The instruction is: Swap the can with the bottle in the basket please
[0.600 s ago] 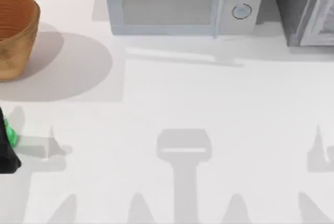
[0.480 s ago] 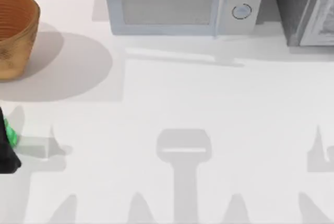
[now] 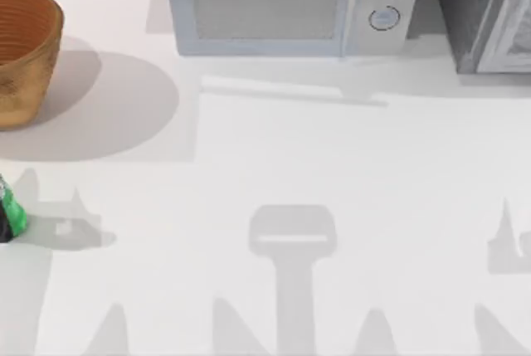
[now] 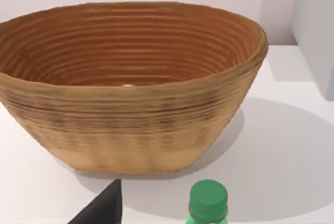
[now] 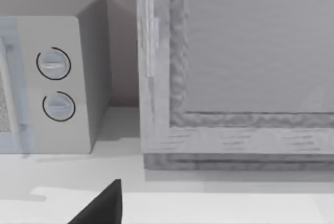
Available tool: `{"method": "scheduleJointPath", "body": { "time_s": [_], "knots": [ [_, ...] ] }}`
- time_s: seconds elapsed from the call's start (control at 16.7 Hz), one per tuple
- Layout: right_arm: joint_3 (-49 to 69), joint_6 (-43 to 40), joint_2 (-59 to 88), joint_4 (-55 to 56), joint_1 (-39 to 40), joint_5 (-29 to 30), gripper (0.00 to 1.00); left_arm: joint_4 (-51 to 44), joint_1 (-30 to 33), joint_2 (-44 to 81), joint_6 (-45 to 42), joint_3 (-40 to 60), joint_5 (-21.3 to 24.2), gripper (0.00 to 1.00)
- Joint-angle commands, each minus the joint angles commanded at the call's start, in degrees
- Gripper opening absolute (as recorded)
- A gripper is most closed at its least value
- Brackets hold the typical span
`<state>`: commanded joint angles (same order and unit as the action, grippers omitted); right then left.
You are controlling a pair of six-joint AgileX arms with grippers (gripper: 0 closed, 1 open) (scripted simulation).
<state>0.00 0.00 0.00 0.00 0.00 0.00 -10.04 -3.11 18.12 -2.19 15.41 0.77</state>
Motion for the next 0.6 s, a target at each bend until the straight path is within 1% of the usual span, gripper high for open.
{"method": "scheduleJointPath", "body": {
  "time_s": [0.24,0.6],
  "knots": [
    [0.0,0.0,0.0,0.0,0.0,0.0,1.0,-9.8,-2.3,18.1,-2.3,17.2,1.9,1.0],
    [0.0,0.0,0.0,0.0,0.0,0.0,1.0,-27.5,-6.1,51.1,-6.1,49.0,6.1,1.0]
  ]
}}
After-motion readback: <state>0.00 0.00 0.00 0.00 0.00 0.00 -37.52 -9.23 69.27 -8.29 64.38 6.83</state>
